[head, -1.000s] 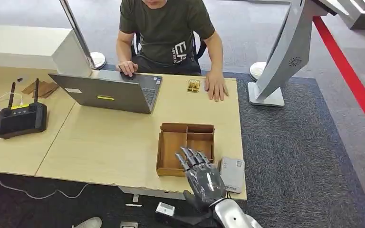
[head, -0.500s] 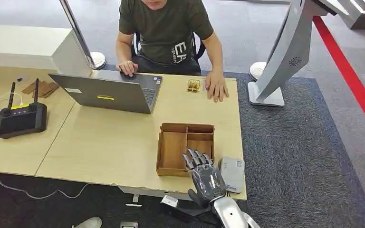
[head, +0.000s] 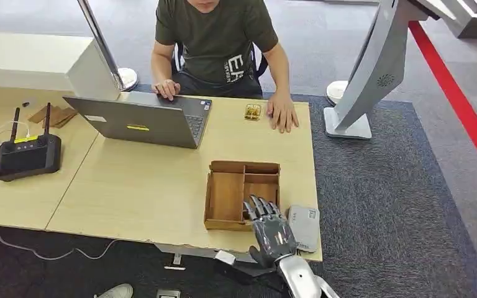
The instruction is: Pass the card to the sensor for recognition and then transmit it.
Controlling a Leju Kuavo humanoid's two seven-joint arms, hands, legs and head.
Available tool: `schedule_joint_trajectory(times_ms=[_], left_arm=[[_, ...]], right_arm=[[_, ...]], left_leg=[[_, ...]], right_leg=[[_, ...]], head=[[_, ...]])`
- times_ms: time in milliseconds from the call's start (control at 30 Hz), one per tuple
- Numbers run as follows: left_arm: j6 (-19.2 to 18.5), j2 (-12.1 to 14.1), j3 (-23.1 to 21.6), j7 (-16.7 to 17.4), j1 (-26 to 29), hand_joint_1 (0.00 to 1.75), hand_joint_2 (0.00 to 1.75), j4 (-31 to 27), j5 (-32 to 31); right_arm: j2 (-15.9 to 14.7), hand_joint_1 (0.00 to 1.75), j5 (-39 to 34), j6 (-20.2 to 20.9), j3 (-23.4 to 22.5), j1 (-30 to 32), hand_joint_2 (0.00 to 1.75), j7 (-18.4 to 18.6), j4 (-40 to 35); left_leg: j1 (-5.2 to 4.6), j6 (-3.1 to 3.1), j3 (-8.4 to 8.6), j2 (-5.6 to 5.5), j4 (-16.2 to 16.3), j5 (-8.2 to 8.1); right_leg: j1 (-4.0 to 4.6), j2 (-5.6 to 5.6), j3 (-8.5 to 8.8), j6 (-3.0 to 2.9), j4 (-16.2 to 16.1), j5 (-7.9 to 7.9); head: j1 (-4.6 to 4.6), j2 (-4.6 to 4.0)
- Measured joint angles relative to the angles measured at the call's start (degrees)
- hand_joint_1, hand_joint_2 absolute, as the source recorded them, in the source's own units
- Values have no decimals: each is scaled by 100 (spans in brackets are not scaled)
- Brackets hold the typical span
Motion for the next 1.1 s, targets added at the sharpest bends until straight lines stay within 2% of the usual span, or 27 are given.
schedule_joint_trajectory(times_ms=[400, 1100], left_arm=[[-13, 0, -2, 2, -15, 0, 175, 0, -48], [-15, 0, -2, 2, -19, 0, 175, 0, -63]], right_arm=[[109, 0, 181, -262, -114, -80, 175, 2, 275], [129, 0, 299, -197, -129, -87, 175, 72, 212]], left_leg=[[0, 0, 0, 0, 0, 0], [0, 0, 1, 0, 0, 0]], right_leg=[[0, 0, -1, 0, 0, 0], [0, 0, 0, 0, 0, 0]], head=[[-2, 0], [0, 0]])
